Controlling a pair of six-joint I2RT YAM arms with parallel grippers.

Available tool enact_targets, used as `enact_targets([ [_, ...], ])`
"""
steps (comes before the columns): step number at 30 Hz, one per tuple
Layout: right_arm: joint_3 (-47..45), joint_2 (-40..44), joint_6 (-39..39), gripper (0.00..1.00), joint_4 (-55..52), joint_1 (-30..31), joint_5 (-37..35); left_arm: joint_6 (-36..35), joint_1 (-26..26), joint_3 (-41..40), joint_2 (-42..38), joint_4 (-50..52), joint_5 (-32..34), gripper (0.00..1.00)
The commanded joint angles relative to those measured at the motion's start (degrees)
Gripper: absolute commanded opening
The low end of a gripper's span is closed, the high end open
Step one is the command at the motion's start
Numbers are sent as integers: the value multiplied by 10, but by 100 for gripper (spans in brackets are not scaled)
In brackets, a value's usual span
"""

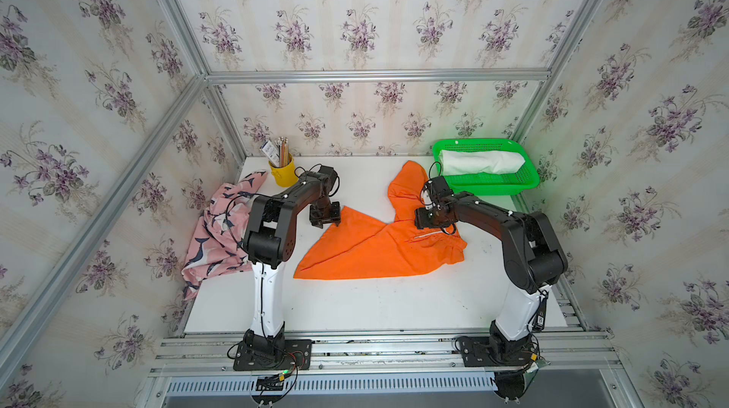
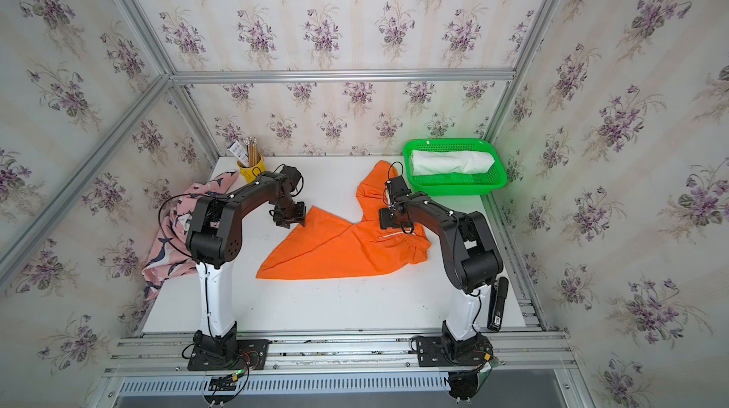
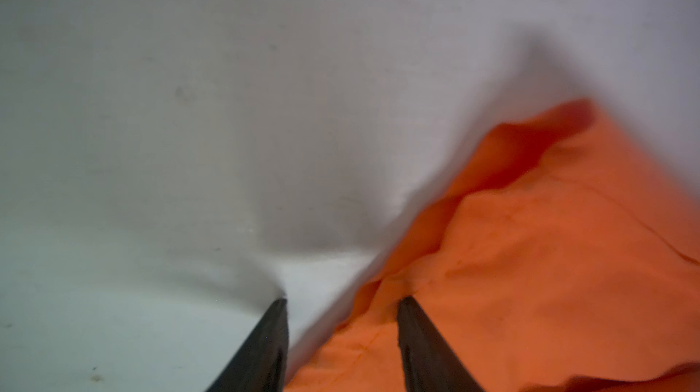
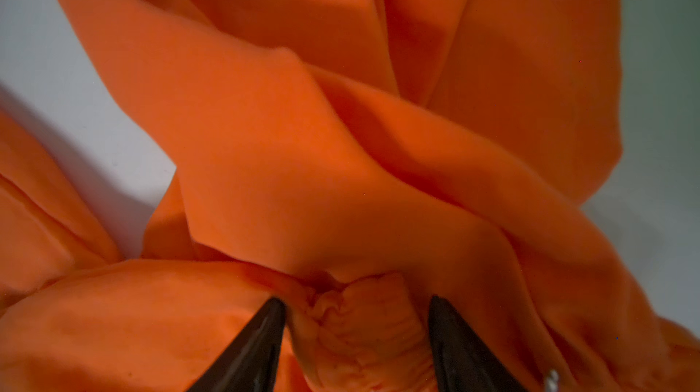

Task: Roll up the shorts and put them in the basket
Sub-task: Fold the shorts at the center of the board.

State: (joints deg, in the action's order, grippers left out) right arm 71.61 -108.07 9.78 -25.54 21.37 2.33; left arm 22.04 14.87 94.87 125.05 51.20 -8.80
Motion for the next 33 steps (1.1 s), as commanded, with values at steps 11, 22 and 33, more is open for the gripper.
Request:
enact_targets([
  [11, 152, 3, -4, 0, -21, -1, 84, -26, -43, 104, 41, 7, -7, 0],
  [22, 256, 152, 14, 0, -39, 8, 100, -4, -145, 242, -14, 65, -13, 0],
  [33, 97, 107, 55, 8, 13, 9, 188, -34, -84, 103, -82, 8, -78, 57],
])
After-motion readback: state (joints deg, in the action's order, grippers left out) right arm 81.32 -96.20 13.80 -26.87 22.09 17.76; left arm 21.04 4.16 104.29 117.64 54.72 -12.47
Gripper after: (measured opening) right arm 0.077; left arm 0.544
